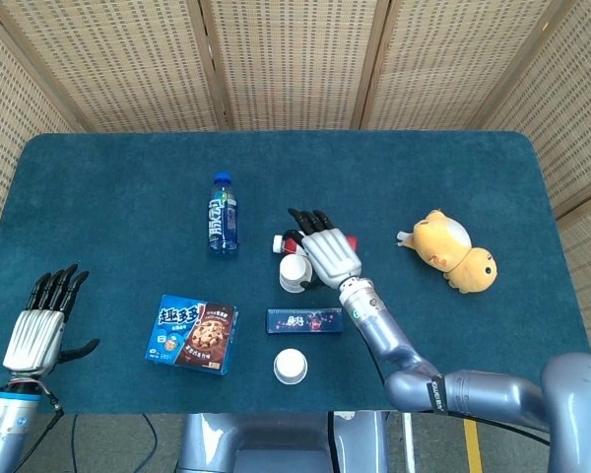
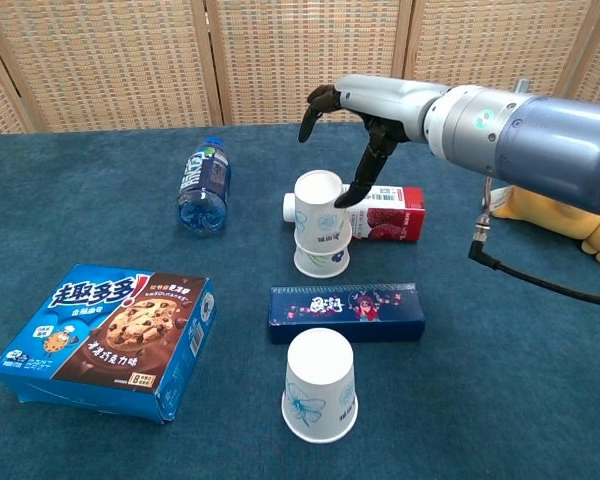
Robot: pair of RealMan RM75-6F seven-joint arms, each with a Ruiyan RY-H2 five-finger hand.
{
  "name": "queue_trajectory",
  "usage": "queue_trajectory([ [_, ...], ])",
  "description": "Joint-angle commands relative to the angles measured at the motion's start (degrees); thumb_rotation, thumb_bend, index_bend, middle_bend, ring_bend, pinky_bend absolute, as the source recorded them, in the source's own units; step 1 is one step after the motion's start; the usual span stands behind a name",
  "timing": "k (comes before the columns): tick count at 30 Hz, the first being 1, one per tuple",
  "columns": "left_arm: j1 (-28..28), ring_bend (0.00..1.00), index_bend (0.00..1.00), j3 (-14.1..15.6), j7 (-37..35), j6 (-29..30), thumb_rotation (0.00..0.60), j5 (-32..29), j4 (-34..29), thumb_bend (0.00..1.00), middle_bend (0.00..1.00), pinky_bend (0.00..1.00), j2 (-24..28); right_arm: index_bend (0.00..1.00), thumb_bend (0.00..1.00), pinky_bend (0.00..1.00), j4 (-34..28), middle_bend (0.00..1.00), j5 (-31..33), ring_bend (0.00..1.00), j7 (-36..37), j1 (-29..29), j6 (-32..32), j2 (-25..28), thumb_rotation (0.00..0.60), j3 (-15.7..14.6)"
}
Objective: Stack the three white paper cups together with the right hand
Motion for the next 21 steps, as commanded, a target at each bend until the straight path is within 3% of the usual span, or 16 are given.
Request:
queue_trajectory([
  [1, 0.01, 0.00, 0.02, -0.04, -0.02, 0.08, 0.600, 0.02, -0.04, 0.11, 0.00, 0.00, 0.03, 0.28, 0.23, 0.00, -0.68, 0.02, -0.43, 0.00, 0.01, -0.34, 0.36, 0.55, 0.600, -0.09],
  [6, 0.18, 0.00, 0.02, -0.09, -0.42, 0.42, 0.600, 0.06, -0.33, 0.11, 0.00, 0.00, 0.38, 0.28, 0.23, 0.00, -4.12, 0.02, -2.13, 0.00, -0.60, -1.96, 2.09, 3.36, 0.600, -1.01],
  [21, 1.35, 0.00, 0.02, 0.37, 0.24, 3.17, 0.600, 2.08, -2.65, 0.11, 0.00, 0.00, 1.80, 0.28, 0.22, 0.00, -18.29, 0.02, -10.15, 0.00, 0.24, -11.75, 9.05, 15.40, 0.600, -7.57],
])
